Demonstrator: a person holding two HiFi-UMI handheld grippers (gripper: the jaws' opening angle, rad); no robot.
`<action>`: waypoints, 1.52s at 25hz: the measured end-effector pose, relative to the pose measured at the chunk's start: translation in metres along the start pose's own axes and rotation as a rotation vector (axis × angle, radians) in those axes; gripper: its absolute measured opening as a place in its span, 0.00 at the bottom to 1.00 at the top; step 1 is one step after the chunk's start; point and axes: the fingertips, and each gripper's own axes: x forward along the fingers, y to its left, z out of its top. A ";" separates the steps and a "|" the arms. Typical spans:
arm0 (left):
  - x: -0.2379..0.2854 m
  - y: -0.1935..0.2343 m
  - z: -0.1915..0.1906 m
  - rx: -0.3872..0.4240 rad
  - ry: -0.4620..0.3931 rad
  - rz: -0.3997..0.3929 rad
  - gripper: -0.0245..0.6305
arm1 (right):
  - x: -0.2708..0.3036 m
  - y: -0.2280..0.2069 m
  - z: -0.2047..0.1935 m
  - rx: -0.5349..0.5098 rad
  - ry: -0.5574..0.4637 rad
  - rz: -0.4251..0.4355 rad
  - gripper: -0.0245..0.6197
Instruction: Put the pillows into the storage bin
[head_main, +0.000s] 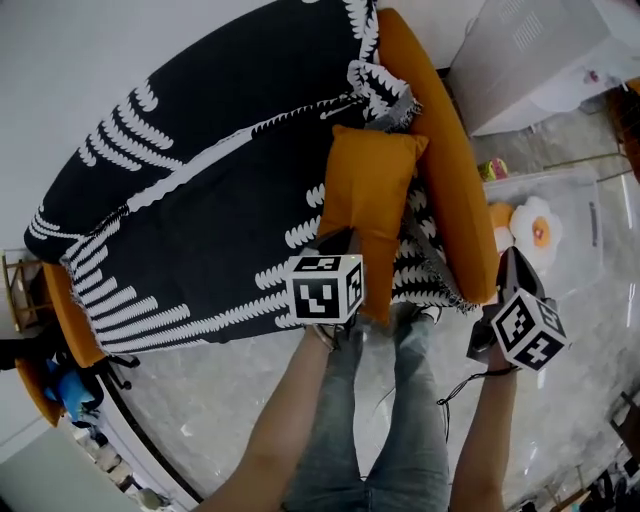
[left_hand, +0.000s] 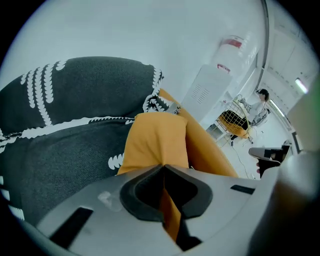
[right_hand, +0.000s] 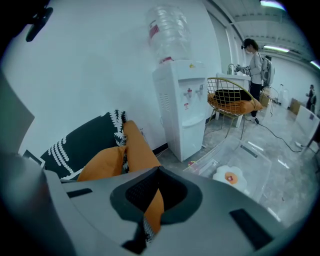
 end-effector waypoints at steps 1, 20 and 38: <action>-0.005 0.000 0.004 0.000 -0.009 0.000 0.06 | -0.003 0.002 0.000 -0.001 -0.004 -0.001 0.04; -0.044 -0.132 0.116 0.267 -0.104 -0.152 0.06 | -0.088 -0.085 0.025 0.210 -0.108 -0.185 0.04; 0.060 -0.447 0.078 0.525 0.029 -0.440 0.06 | -0.178 -0.318 -0.015 0.449 -0.138 -0.433 0.04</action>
